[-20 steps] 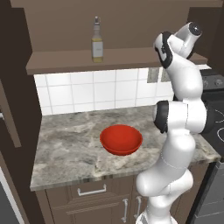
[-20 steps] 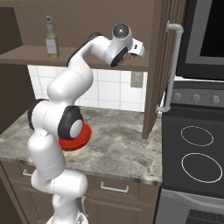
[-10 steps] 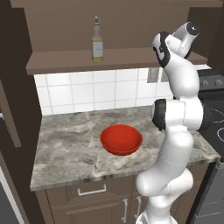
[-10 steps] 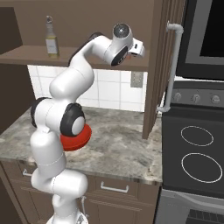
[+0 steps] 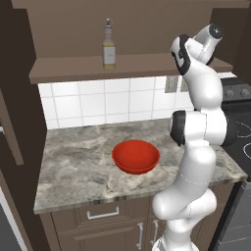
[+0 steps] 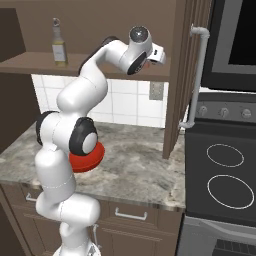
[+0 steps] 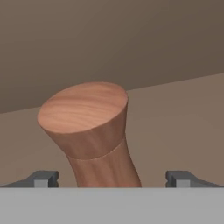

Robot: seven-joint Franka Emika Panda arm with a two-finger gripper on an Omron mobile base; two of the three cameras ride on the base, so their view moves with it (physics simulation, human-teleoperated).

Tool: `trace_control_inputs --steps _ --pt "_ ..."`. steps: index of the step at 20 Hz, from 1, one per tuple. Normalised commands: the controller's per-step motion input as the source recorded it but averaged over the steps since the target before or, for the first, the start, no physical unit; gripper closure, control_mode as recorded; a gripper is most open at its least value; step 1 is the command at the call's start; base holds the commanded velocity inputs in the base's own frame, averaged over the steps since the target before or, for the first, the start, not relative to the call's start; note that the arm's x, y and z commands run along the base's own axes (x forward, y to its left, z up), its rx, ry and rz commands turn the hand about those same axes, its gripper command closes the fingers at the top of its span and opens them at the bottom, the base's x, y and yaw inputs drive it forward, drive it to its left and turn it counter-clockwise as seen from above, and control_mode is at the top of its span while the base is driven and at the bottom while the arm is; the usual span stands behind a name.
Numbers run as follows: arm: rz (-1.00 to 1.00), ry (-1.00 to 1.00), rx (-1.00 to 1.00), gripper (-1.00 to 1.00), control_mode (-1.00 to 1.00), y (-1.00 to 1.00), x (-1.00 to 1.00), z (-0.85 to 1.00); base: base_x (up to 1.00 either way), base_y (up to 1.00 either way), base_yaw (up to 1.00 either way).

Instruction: Retrieve the bottle and the shaker from the cabinet and place them next to the mixing bowl on the counter. Then add garlic from the fridge to the mixing bowl.

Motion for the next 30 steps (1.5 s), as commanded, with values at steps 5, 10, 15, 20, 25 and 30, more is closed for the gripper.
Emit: trace_control_inputs --steps 5,10,15,20,25,30 --pt "0.00 0.00 0.00 1.00 -1.00 0.00 0.00 0.00 0.00 0.00 0.00" --pt "0.00 0.00 0.00 1.00 -1.00 0.00 0.00 0.00 0.00 0.00 0.00" --pt "0.00 -0.01 0.00 1.00 -1.00 0.00 -0.03 0.00 0.00 0.00 0.00" --pt "0.08 -0.12 0.00 1.00 -1.00 0.33 -0.92 0.00 0.00 0.00 0.00" --pt "0.13 -0.05 0.00 1.00 -1.00 0.45 -1.00 0.00 0.00 0.00 0.00" --pt "0.14 -0.02 -0.01 1.00 -1.00 0.48 -1.00 -0.01 0.00 0.00 0.00"
